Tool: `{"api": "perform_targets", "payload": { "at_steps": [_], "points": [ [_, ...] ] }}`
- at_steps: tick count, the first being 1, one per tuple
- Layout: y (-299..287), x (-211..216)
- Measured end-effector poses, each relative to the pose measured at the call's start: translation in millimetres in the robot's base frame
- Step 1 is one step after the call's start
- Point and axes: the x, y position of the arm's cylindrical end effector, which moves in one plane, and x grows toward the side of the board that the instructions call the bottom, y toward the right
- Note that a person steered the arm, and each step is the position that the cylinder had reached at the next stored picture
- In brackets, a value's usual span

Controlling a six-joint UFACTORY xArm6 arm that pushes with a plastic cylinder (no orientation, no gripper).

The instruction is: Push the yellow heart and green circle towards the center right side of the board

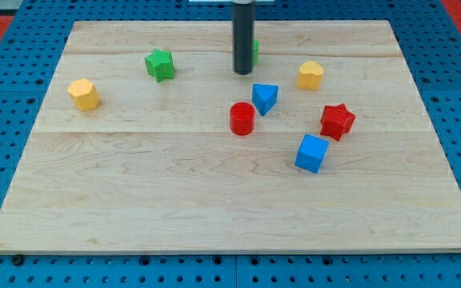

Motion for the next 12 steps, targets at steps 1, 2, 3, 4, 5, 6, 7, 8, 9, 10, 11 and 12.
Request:
{"api": "perform_targets", "payload": {
  "at_steps": [1, 2, 3, 4, 5, 6, 7, 8, 9, 10, 11, 12],
  "points": [
    [39, 0],
    [66, 0],
    [97, 0],
    [121, 0],
    [122, -7],
    [117, -42],
    [89, -87],
    [-6, -105],
    [-66, -111],
    [-90, -98],
    [-79, -76],
    [-49, -63]
  ]
}}
